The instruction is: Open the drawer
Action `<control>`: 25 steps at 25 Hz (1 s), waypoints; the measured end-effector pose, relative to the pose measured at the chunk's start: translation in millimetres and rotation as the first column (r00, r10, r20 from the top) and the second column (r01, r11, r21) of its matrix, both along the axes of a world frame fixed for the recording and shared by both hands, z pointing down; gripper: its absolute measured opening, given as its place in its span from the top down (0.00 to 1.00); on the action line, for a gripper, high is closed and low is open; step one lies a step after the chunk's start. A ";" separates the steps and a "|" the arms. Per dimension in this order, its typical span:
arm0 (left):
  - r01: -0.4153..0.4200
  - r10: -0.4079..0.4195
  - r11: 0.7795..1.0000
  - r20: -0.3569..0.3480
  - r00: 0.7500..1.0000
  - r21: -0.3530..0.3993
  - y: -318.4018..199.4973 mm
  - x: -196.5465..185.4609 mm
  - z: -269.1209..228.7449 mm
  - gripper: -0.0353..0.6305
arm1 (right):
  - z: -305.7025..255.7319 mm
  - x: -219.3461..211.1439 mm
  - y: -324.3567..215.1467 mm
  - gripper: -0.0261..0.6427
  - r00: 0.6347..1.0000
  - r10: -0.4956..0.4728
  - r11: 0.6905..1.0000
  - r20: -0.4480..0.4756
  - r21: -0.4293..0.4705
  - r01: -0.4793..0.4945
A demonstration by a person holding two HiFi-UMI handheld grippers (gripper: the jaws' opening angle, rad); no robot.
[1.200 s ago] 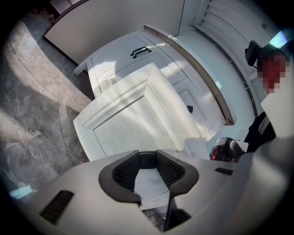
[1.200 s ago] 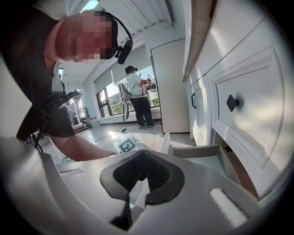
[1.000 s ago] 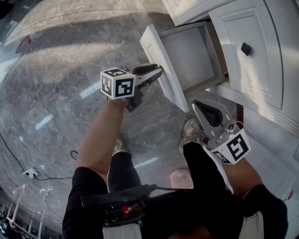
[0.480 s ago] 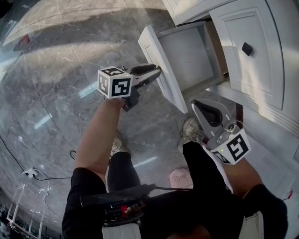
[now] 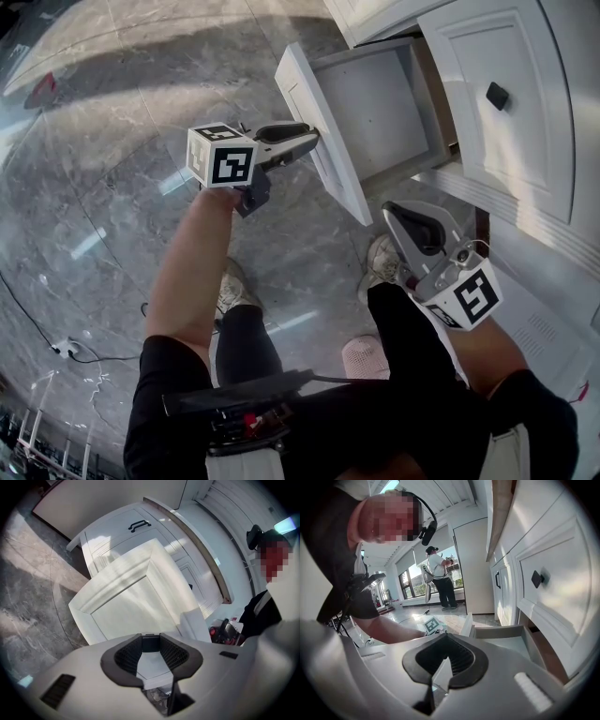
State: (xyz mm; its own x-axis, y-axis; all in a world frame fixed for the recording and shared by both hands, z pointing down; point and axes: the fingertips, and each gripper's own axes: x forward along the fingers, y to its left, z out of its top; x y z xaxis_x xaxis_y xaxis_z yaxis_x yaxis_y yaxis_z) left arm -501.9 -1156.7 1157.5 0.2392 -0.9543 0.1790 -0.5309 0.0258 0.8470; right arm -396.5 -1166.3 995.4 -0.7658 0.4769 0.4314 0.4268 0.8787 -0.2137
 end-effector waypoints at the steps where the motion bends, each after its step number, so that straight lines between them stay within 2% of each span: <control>1: 0.005 -0.005 1.000 -0.003 1.000 0.004 -0.4 -0.2 0.2 0.76 | 0.8 0.0 -0.6 0.96 1.000 -0.001 1.000 -0.001 -0.002 0.001; 4: 0.033 -0.033 0.999 -0.005 0.999 -0.001 2.2 -1.8 2.1 0.75 | 2.7 1.7 0.2 0.96 1.000 -0.011 1.000 -0.008 -0.011 0.011; 7: 0.086 -0.086 0.996 -0.010 0.996 -0.008 10.0 -9.5 7.7 0.65 | 4.6 1.3 0.6 0.96 1.000 -0.023 1.000 -0.014 -0.018 0.023; 9: 0.133 -0.133 0.991 -0.007 0.991 -0.007 17.5 -14.4 10.3 0.64 | 6.0 1.4 1.0 0.96 0.999 -0.028 0.999 -0.014 -0.020 0.028; 12: 0.218 -0.218 0.975 0.002 0.976 -0.033 35.3 -14.9 15.6 0.64 | 5.1 4.8 1.9 0.96 0.999 -0.041 0.999 -0.015 -0.021 0.041; 15: 0.314 -0.311 0.948 0.060 0.949 -0.055 58.4 -12.7 13.3 0.64 | -2.4 6.1 -0.7 0.96 0.999 -0.050 0.998 -0.006 -0.022 0.050; 18: 0.385 -0.379 0.922 0.119 0.918 -0.031 79.0 -0.9 -11.5 0.64 | -18.5 10.6 -5.7 0.96 0.999 -0.051 0.998 0.003 -0.024 0.051; 21: 0.421 -0.414 0.907 0.175 0.893 0.000 96.1 15.9 -53.8 0.63 | -41.7 18.1 -5.7 0.96 0.999 -0.044 0.998 0.013 -0.043 0.044; 23: 0.430 -0.421 0.903 0.223 0.879 0.009 103.0 26.2 -88.5 0.64 | -58.0 23.7 -3.8 0.96 0.999 -0.037 0.998 0.017 -0.056 0.038; 25: 0.414 -0.404 0.910 0.268 0.874 0.023 105.0 37.2 -128.2 0.64 | -74.4 28.3 -1.5 0.96 1.000 -0.020 0.997 0.020 -0.074 0.021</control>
State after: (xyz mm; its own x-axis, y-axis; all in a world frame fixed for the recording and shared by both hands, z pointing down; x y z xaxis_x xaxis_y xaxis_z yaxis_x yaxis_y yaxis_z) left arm -464.7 -1051.7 1029.3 -0.2311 -0.9491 0.2143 -0.6681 0.3149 0.6742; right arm -368.2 -1167.8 920.9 -0.7631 0.5228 0.3800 0.4494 0.8518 -0.2694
